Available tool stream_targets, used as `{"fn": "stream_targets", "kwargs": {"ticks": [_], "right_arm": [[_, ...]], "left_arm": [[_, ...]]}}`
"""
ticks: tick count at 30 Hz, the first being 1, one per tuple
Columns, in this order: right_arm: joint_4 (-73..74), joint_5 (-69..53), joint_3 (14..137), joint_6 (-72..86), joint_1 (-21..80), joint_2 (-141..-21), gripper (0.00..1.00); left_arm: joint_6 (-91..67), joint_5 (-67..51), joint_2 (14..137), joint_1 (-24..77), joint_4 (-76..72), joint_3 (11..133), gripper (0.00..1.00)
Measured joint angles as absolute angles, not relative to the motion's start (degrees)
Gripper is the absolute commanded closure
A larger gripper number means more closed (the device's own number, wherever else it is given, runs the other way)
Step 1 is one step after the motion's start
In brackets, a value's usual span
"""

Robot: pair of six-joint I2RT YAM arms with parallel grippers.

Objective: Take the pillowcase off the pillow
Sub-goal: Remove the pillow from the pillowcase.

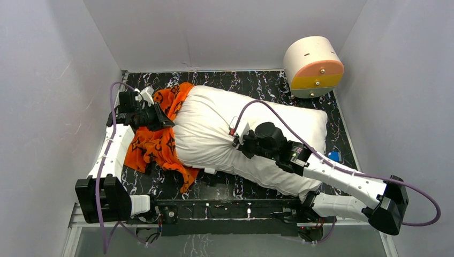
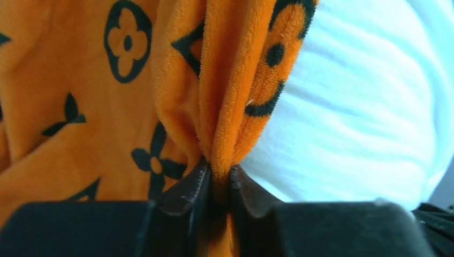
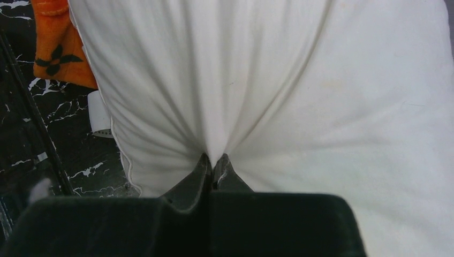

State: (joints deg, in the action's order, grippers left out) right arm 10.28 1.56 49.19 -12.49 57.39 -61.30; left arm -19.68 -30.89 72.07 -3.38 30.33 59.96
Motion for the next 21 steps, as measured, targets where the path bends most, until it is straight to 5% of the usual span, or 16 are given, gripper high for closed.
{"fn": "stream_targets", "kwargs": {"ticks": [15,16,18,21], "right_arm": [[9.3,1.2,45.1,-12.2,57.3,-54.7,1.00],[9.3,0.8,45.1,-12.3,57.3,-54.7,1.00],[9.4,0.1,45.1,-12.3,57.3,-54.7,1.00],[9.5,-0.1,45.1,-12.4,57.3,-54.7,1.00]], "left_arm": [[-20.1,-6.4,65.6,-3.2,31.0,60.5,1.00],[-20.1,-4.9,65.8,-3.2,31.4,60.5,0.84],[-19.7,-2.9,66.7,-3.3,32.4,60.6,0.32],[-17.5,-3.8,68.5,-3.7,32.6,61.0,0.05]]}}
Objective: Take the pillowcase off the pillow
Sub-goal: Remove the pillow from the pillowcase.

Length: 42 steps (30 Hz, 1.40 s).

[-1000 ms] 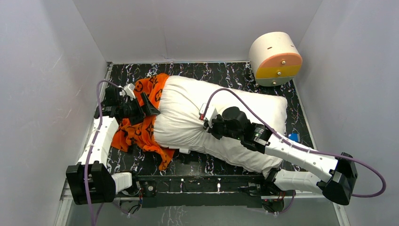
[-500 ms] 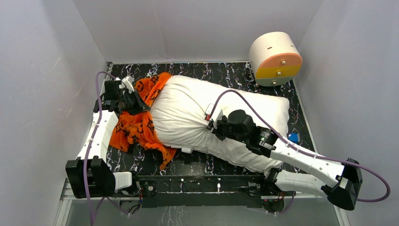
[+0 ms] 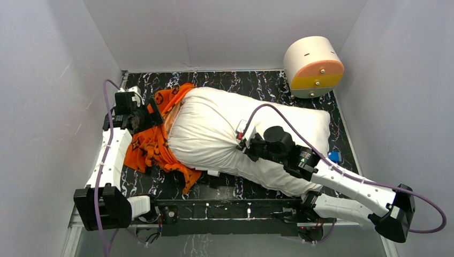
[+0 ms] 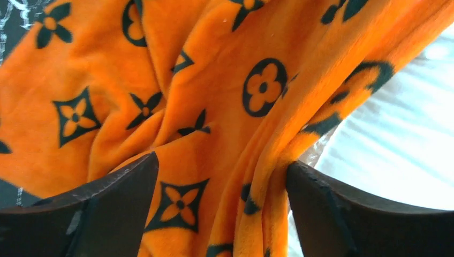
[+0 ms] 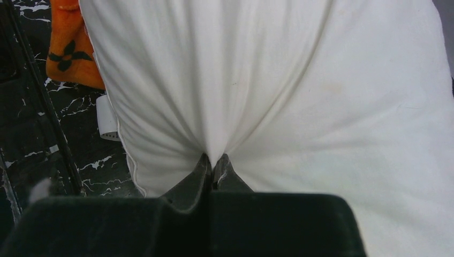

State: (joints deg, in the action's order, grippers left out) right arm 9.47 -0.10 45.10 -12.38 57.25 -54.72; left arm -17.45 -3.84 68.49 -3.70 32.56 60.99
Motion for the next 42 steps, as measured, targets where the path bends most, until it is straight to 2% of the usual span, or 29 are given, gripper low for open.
{"fn": "stream_targets", "kwargs": {"ticks": [1,8,12,13,15,16,17,18,24,26,28,31,33,34,35,36,37,40,41,42], "right_arm": [[9.5,-0.2,45.1,-12.4,57.2,-54.7,1.00],[9.5,-1.5,45.1,-12.3,57.0,-54.8,1.00],[9.3,-2.2,45.1,-12.2,57.0,-55.4,1.00],[9.3,-2.3,45.1,-12.1,57.0,-55.6,1.00],[9.3,-2.6,45.3,-12.1,57.0,-55.9,1.00],[9.4,-2.6,45.5,-12.0,57.0,-56.1,1.00],[9.6,-2.6,45.8,-11.9,57.0,-56.3,1.00],[9.8,-2.6,46.1,-11.9,57.0,-56.6,1.00],[10.1,-0.6,46.5,-11.0,57.0,-56.9,1.00],[10.1,0.7,46.5,-10.3,57.1,-56.8,1.00],[10.1,2.0,46.5,-9.2,57.5,-56.5,1.00],[9.3,4.3,46.3,-7.6,57.8,-55.0,1.00],[7.9,6.5,46.3,-6.3,57.8,-53.9,1.00],[7.1,7.7,46.3,-5.6,57.8,-53.7,1.00],[6.5,9.4,46.3,-4.5,57.8,-53.6,1.00],[6.1,11.1,46.3,-3.4,57.8,-53.9,1.00],[5.8,12.9,46.6,-2.4,57.8,-54.5,1.00],[6.8,17.9,49.7,0.2,57.8,-58.7,1.00],[7.1,19.4,51.3,0.9,57.8,-60.9,1.00],[7.4,20.9,53.0,1.7,57.8,-63.0,1.00]], "left_arm": [[-17.0,-5.1,69.2,-4.0,32.4,61.2,0.02],[-16.7,-23.4,78.7,-4.7,27.5,67.8,0.02],[-17.5,-32.9,88.1,-4.5,23.7,75.3,0.12],[-17.6,-34.3,91.0,-4.4,23.4,77.3,0.18],[-17.8,-36.6,96.0,-4.3,23.2,79.9,0.39],[-18.0,-37.4,97.8,-4.3,23.2,80.3,0.53],[-18.2,-38.3,99.7,-4.3,23.2,80.4,0.64],[-18.5,-38.7,101.3,-4.3,23.5,80.4,0.71],[-23.3,-34.0,100.5,-6.1,21.3,77.1,0.82],[-26.3,-32.7,97.1,-9.6,18.7,73.5,0.96],[-29.2,-31.2,94.0,-14.3,18.0,71.4,1.00],[-31.6,-29.8,92.0,-19.6,18.5,70.6,0.97],[-32.4,-29.0,91.8,-21.5,19.2,70.2,0.89],[-32.6,-28.5,91.8,-22.1,19.5,69.9,0.76],[-32.7,-28.3,91.8,-22.3,19.7,69.5,0.57],[-32.5,-28.1,91.8,-22.4,19.6,69.1,0.42],[-32.7,-28.2,91.7,-22.5,19.3,68.3,0.31],[-31.8,-29.9,91.5,-22.7,18.7,65.8,0.19],[-31.5,-30.6,91.3,-22.7,18.8,64.8,0.08],[-31.2,-31.3,90.7,-22.5,18.9,63.5,0.03]]}}
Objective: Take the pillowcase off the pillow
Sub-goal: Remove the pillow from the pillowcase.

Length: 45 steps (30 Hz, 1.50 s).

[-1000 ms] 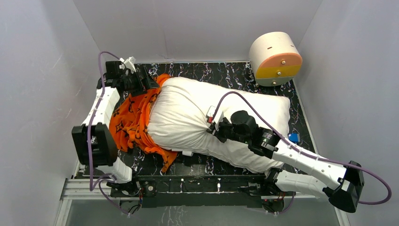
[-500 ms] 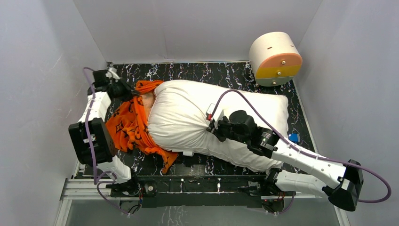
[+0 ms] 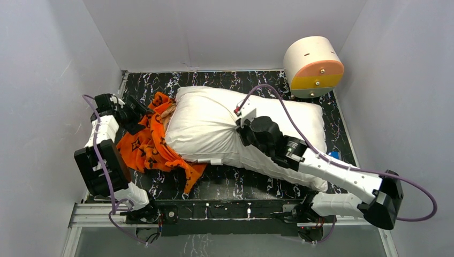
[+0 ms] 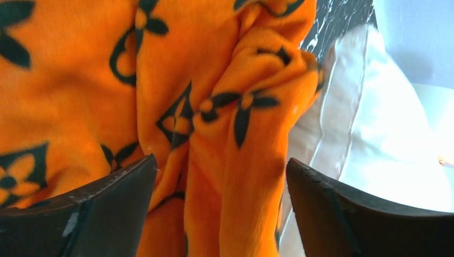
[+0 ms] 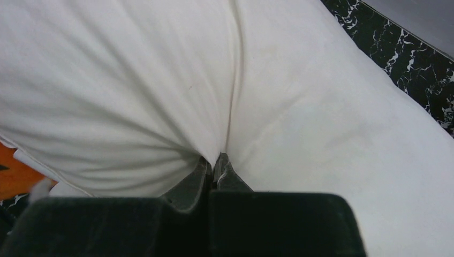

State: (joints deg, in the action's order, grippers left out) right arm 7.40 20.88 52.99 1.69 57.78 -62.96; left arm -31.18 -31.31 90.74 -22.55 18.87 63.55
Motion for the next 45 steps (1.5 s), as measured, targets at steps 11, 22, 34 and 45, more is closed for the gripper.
{"fn": "stream_targets", "kwargs": {"ticks": [11,22,34,45], "right_arm": [[10.7,23.5,61.8,5.9,57.8,-71.9,0.38],[4.7,0.3,64.0,-11.6,61.9,-69.3,0.26],[-2.8,9.0,65.3,-35.8,73.7,-91.4,0.46],[-11.1,19.4,65.1,-29.7,72.2,-95.2,1.00]], "left_arm": [[-29.8,-29.6,64.5,-20.1,25.8,53.3,0.02],[-30.3,-22.9,53.3,-20.1,35.4,53.1,0.02],[-36.0,-10.2,50.5,-20.1,48.6,53.1,0.02],[-36.5,-11.8,49.3,-17.3,51.4,51.3,0.02]]}}
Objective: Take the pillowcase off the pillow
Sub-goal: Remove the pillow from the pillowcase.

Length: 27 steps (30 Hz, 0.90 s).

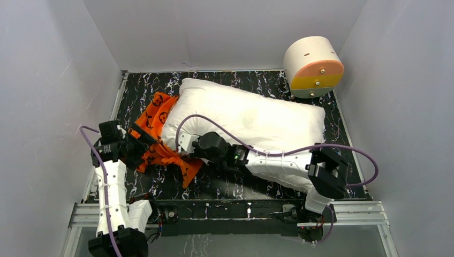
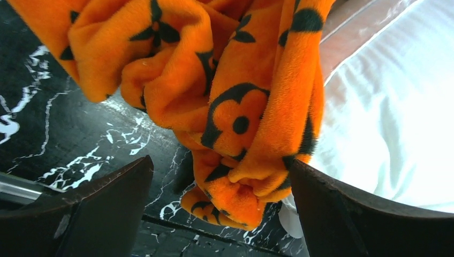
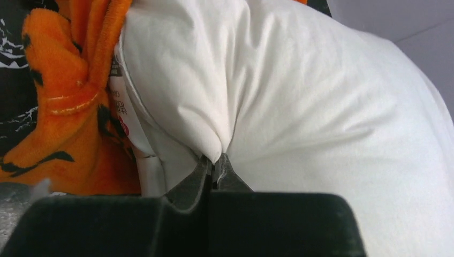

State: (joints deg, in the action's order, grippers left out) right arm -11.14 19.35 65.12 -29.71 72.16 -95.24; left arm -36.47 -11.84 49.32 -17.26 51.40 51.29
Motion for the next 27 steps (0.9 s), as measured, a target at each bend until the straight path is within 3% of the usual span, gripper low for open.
{"fn": "stream_targets", "kwargs": {"ticks": [6,9,11,17,19,27], "right_arm": [[-8.1,20.4,68.4,-18.7,70.2,-94.5,1.00],[-6.6,20.5,69.6,-15.0,69.4,-94.5,1.00],[-5.2,20.3,70.3,-12.8,69.0,-94.5,1.00],[-0.7,17.4,73.5,-6.9,66.9,-94.5,1.00],[0.1,17.2,73.8,-5.8,66.7,-94.5,1.00],[2.9,20.4,74.3,-4.0,66.1,-92.4,1.00]], "left_arm": [[-37.6,-19.4,48.4,-15.7,46.6,43.9,0.02],[-38.2,-25.0,48.3,-15.6,42.7,40.5,0.07],[-38.2,-26.9,48.3,-15.5,40.8,39.8,0.17],[-38.5,-32.0,48.2,-15.1,34.0,36.6,0.83],[-39.0,-31.7,48.1,-15.0,33.6,36.1,0.97],[-37.8,-15.4,45.3,-14.8,41.5,43.2,1.00]]}}
